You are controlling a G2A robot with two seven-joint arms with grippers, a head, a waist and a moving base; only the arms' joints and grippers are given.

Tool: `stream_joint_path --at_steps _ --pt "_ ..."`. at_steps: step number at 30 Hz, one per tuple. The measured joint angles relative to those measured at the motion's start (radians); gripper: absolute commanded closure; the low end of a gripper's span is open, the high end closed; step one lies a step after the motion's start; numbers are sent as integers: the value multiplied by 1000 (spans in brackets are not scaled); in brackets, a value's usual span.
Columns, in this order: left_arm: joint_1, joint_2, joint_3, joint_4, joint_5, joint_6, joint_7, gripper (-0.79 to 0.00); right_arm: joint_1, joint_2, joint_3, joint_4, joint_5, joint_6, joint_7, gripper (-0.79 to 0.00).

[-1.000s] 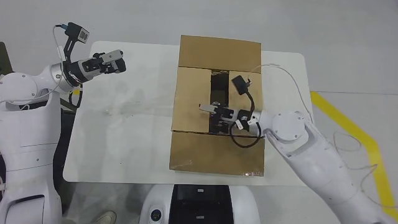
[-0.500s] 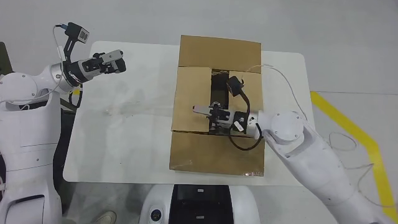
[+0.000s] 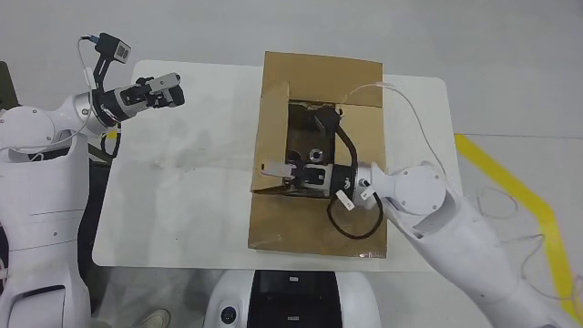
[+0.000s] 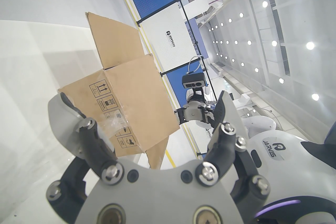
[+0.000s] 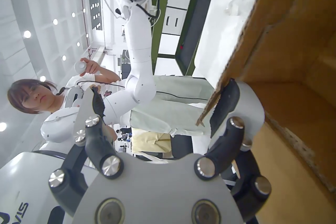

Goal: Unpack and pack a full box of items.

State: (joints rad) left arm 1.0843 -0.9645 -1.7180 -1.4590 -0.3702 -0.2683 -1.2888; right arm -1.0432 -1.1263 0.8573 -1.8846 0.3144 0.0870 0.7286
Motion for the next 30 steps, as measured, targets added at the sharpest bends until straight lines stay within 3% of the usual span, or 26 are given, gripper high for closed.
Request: stream_joint_path --at_steps 10,15,20,30 --pt "1 0 0 -1 0 0 1 -785 94 -56 -119 57 -17 -98 -73 -785" --pt "6 1 12 -51 -25 30 42 -785 138 -85 -170 97 -28 -114 -98 -785" --pt "-23 3 43 -71 -69 31 4 -785 171 -116 -223 140 -30 -136 -120 -785" --pt "-88 2 126 -5 -118 39 -27 -785 226 -183 -322 252 -37 -138 -132 -785"
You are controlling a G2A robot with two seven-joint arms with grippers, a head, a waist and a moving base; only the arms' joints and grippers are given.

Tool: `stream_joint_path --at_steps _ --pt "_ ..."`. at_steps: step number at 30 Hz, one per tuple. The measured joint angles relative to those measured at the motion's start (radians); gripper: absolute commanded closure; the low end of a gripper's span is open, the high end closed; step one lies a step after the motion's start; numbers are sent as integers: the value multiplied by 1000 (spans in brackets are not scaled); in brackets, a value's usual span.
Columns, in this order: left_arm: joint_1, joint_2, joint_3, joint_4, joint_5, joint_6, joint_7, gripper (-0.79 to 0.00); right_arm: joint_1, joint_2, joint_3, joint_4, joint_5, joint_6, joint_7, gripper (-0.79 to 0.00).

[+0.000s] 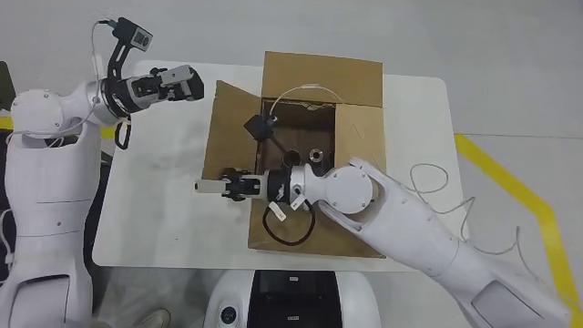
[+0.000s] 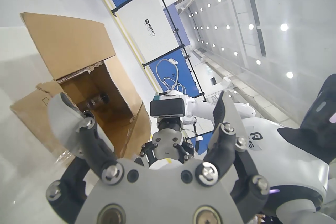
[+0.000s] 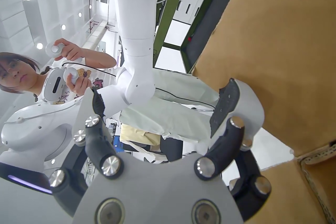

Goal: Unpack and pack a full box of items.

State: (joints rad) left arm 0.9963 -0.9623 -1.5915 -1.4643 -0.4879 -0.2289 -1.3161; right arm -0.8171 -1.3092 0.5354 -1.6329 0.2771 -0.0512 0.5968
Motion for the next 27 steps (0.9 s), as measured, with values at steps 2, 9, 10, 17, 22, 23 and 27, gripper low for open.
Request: stream_joint_path --at_steps 2,9,10,17,22,23,27 --pt "-15 -1 26 31 6 13 -3 -785 3 -6 -1 13 9 7 10 -785" --pt "-87 -15 130 163 -19 6 -16 -785 -17 -7 45 29 22 20 32 -785" --pt "-94 -15 137 176 -16 2 -14 -785 -23 -4 54 25 20 23 35 -785" --pt "-113 -14 163 240 25 -9 10 -785 -105 35 180 -60 -8 65 49 -785" --pt "-116 -10 180 263 99 -29 49 -785 -200 73 300 -166 -49 108 65 -785" --pt "-114 -11 188 260 125 -35 64 -785 -216 79 319 -183 -55 115 69 -785" --pt "-110 -17 231 264 161 -32 96 -785 -284 101 410 -241 -55 134 90 -785"
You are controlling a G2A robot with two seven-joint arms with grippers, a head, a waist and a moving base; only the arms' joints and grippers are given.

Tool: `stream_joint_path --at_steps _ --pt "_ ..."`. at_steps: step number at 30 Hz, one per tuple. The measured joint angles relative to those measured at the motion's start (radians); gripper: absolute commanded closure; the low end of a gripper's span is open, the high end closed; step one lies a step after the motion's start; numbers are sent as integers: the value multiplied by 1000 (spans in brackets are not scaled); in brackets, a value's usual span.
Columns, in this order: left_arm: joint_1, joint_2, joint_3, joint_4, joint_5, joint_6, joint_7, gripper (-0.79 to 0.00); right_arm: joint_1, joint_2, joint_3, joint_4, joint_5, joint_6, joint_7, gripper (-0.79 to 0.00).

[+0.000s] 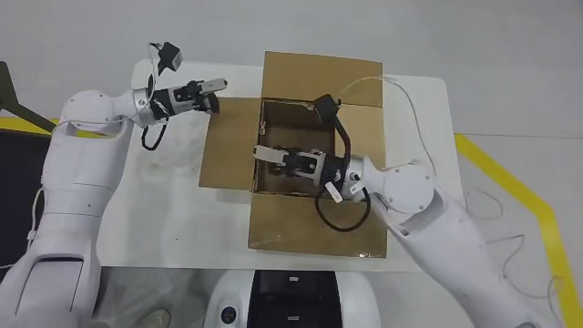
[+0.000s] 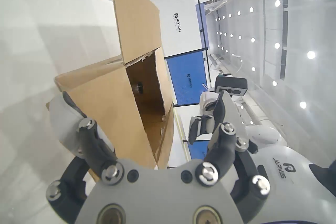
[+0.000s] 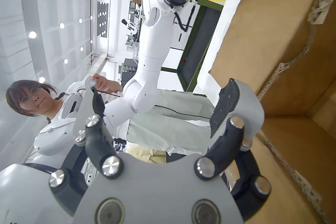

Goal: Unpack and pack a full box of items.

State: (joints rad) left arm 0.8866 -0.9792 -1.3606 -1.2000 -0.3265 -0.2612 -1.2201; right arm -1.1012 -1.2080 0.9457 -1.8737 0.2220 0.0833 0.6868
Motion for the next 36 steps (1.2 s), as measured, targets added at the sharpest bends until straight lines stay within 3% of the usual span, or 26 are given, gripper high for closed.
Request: stream_joint_path --at_steps 12,24,31,36 --pt "-38 -22 117 64 10 -4 -4 -785 -140 38 171 -90 15 4 66 -785" --pt "-66 -37 176 73 -8 -13 -5 -785 -188 47 196 -99 46 -23 101 -785" --pt "-59 -26 136 29 -37 -30 -35 -785 -197 51 197 -115 39 -20 111 -785" --pt "-13 -8 69 -85 -76 -39 -60 -785 -205 58 220 -136 44 8 151 -785"
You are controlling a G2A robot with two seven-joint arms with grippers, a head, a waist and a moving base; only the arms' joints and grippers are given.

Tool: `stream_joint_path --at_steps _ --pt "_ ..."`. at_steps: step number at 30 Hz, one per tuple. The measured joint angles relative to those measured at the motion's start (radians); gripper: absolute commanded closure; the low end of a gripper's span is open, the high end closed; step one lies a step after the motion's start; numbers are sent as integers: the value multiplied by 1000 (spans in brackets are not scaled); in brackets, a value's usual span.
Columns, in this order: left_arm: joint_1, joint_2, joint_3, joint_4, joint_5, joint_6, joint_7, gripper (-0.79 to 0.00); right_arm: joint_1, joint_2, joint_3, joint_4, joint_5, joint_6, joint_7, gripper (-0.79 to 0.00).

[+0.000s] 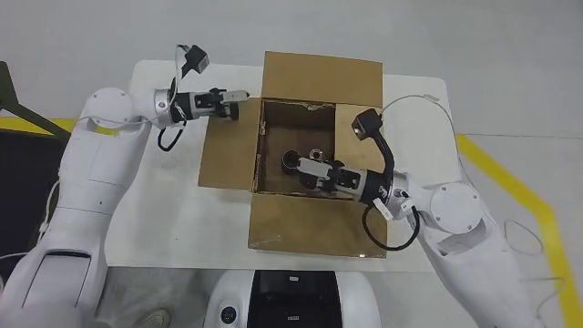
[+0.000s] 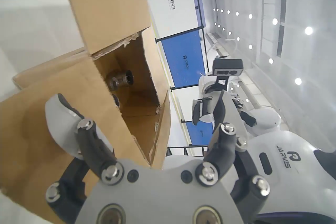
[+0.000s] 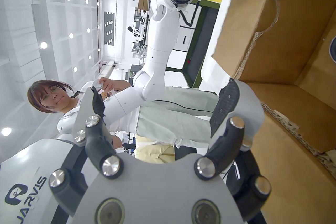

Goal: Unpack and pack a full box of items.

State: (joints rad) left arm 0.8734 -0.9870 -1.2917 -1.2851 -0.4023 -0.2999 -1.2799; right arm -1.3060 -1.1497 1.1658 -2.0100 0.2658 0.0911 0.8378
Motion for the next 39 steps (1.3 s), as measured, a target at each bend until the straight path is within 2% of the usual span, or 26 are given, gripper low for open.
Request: stream_joint_path --at_steps 6,12,19,25,39 --pt "46 14 -41 -144 -18 18 -23 -785 -28 12 62 -39 13 12 32 -785" --pt "29 10 -7 -206 -7 47 -12 -785 -98 25 139 -76 38 -18 33 -785" --pt "-46 -14 111 -188 -21 79 -1 -785 -204 38 239 -106 73 -35 28 -785" --pt "-118 -38 195 -122 -26 89 40 -785 -266 45 278 -104 112 -28 44 -785" --pt "-129 -41 203 -111 -27 87 46 -785 -268 46 279 -100 117 -26 48 -785"
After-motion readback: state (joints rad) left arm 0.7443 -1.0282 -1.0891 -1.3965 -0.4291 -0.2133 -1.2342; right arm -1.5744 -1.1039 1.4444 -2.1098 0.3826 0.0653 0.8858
